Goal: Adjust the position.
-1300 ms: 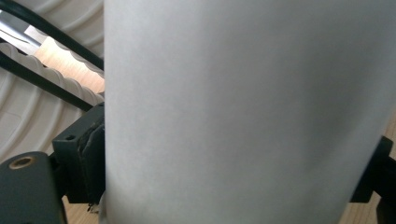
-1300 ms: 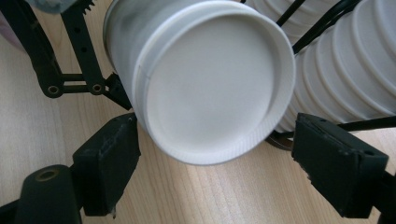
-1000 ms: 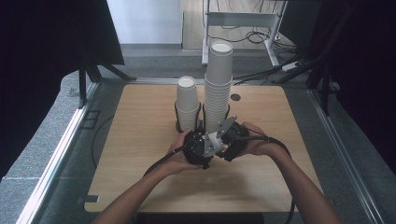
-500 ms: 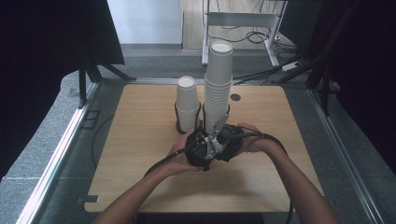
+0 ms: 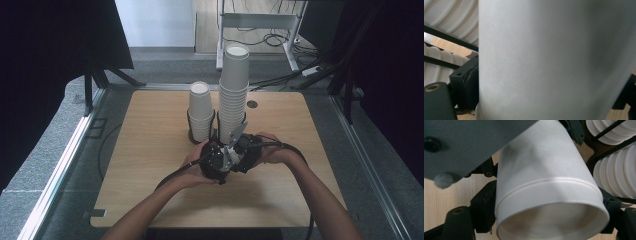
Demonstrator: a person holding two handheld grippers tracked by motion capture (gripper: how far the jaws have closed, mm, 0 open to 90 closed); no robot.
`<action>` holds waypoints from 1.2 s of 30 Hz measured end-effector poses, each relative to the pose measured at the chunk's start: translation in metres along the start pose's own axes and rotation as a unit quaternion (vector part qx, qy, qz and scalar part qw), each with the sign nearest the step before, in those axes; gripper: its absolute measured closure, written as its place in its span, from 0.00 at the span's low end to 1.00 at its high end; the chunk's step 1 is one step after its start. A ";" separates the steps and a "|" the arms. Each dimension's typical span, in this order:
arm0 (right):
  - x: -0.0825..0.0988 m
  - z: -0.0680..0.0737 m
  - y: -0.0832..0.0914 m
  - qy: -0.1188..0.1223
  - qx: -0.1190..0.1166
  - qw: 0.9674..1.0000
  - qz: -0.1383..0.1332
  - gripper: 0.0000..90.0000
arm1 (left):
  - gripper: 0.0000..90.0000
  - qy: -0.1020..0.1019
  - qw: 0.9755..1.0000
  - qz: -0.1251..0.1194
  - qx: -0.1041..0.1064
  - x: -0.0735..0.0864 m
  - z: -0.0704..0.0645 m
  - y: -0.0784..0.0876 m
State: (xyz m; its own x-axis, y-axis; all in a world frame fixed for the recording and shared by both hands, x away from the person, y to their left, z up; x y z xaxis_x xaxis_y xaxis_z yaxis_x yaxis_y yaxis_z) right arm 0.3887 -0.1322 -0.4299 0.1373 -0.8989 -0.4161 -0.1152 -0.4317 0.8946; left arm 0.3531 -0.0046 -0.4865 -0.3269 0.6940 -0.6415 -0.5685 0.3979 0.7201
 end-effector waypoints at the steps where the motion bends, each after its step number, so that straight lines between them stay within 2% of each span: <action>1: 0.001 0.000 0.000 0.001 0.002 1.000 0.002 0.24 | 0.06 0.000 1.000 0.003 0.006 0.000 0.001 0.001; 3: 0.003 0.000 -0.001 -0.001 0.005 1.000 0.005 0.25 | 0.02 0.009 1.000 -0.003 0.009 0.001 0.001 0.002; 6: 0.008 -0.001 0.001 -0.005 0.007 1.000 0.002 0.25 | 0.01 0.011 1.000 -0.008 0.011 0.002 0.002 0.006; 9: 0.011 -0.001 0.000 -0.010 0.014 1.000 0.000 0.25 | 0.01 0.022 0.999 -0.021 0.016 0.004 0.003 0.010; 17: 0.018 0.001 -0.006 -0.023 0.026 0.999 -0.004 0.25 | 0.00 0.018 0.999 -0.036 0.004 0.012 0.001 0.023; 21: 0.021 0.002 -0.007 -0.034 0.034 0.999 -0.019 0.25 | 0.00 0.043 0.998 -0.049 0.013 0.018 0.003 0.032; 26: 0.026 0.003 -0.006 -0.054 0.049 0.996 -0.044 0.24 | 0.01 0.066 0.996 -0.050 0.017 0.027 0.004 0.039; 31: 0.029 0.005 -0.007 -0.070 0.067 0.994 -0.058 0.24 | 0.02 0.091 0.993 -0.062 0.030 0.030 0.006 0.046; 34: 0.029 0.008 -0.006 -0.081 0.072 0.991 -0.076 0.24 | 0.03 0.100 0.993 -0.063 0.029 0.032 0.006 0.048; 36: 0.030 0.009 -0.006 -0.085 0.078 0.990 -0.083 0.24 | 0.03 0.114 0.991 -0.067 0.036 0.033 0.007 0.049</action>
State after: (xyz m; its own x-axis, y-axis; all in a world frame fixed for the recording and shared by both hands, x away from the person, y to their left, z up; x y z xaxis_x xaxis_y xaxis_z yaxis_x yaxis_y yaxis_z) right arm 0.3847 -0.1575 -0.4491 0.0013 -0.8087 -0.5882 -0.2572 -0.5686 0.7813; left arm 0.3194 0.0422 -0.4709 -0.4183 0.4822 -0.7698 -0.5661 0.5244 0.6361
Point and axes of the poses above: each handheld gripper's, and its own axes: y roughly backward along the jaws, x roughly out of its underside, z roughly to its left, the point moved 2 cm from there along -y, roughly forward along the jaws, and after that the axes turned 13 degrees about y, right-handed, at the moved point
